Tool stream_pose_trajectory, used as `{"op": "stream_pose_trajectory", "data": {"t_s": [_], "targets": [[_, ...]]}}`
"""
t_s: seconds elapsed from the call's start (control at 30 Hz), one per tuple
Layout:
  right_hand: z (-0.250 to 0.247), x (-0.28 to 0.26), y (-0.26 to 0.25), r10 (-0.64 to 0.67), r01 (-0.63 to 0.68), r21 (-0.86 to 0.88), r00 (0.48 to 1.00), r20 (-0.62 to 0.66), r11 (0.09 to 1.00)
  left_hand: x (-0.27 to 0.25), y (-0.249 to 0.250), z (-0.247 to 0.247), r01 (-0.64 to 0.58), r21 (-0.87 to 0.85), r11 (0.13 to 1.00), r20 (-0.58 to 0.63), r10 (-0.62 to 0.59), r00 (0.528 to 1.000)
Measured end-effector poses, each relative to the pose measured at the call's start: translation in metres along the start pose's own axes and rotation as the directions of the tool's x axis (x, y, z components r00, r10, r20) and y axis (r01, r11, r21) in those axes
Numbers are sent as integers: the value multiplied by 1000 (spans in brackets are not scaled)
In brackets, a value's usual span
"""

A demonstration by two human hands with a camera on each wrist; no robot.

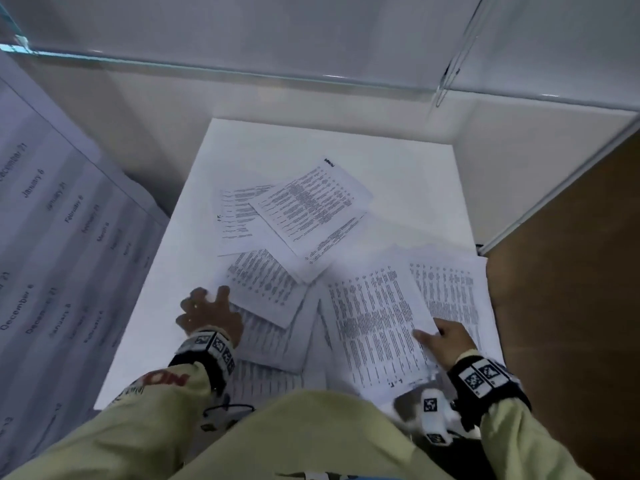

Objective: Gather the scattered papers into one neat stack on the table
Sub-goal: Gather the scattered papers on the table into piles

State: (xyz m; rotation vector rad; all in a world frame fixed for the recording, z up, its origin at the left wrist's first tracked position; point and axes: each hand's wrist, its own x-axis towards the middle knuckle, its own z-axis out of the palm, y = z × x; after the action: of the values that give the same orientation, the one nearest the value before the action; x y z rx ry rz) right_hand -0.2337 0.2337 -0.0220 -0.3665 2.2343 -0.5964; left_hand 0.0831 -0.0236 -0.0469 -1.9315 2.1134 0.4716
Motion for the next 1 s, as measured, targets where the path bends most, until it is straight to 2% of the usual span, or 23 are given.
{"op": "stream_pose_trajectory", "data": {"t_s": [0.07, 0.1, 0.17, 0.23, 0.3, 0.43, 0.53, 0.6, 0.67, 0.77, 0.87, 0.93, 1.0], "targets": [[-11, 0, 19, 52, -51, 17, 998, -31, 999, -18, 33, 8, -252, 3, 968, 0, 252, 968], [-16, -1, 27, 76, -74, 33, 996, -48, 997, -29, 53, 15, -374, -30, 927, 45, 375, 926], [-27, -3, 43, 122, -115, 66, 987, -102, 991, -53, 94, 29, -532, -105, 840, 174, 542, 822], [-38, -7, 54, 178, -165, 85, 968, -174, 983, -76, 126, 44, -620, -85, 780, 275, 617, 738], [-44, -7, 70, 244, -219, 132, 943, -225, 967, -91, 146, 57, -647, 2, 762, 336, 609, 719], [-50, -3, 92, 348, -323, 132, 892, -290, 937, -93, 147, 68, -607, 141, 782, 386, 521, 761], [-49, -3, 88, 364, -355, 84, 881, -304, 931, -85, 140, 68, -620, 232, 750, 401, 507, 763], [-45, -4, 80, 336, -360, -26, 890, -308, 932, -81, 138, 68, -634, 257, 729, 411, 511, 755], [-41, -7, 66, 263, -344, -218, 907, -328, 913, -80, 138, 66, -649, 252, 718, 387, 540, 747], [-35, -10, 36, 113, -237, -403, 944, -309, 884, -78, 128, 57, -613, 167, 772, 261, 565, 783], [-15, -7, 0, -65, -30, -581, 988, -142, 813, -56, 97, 41, -468, 45, 882, 111, 461, 880], [9, -4, -26, -124, 98, -522, 992, -16, 847, -33, 66, 26, -317, -17, 948, 7, 317, 948], [38, -2, -55, -183, 194, -407, 981, 66, 892, -7, 28, 13, -149, -48, 988, -57, 146, 988]]}}
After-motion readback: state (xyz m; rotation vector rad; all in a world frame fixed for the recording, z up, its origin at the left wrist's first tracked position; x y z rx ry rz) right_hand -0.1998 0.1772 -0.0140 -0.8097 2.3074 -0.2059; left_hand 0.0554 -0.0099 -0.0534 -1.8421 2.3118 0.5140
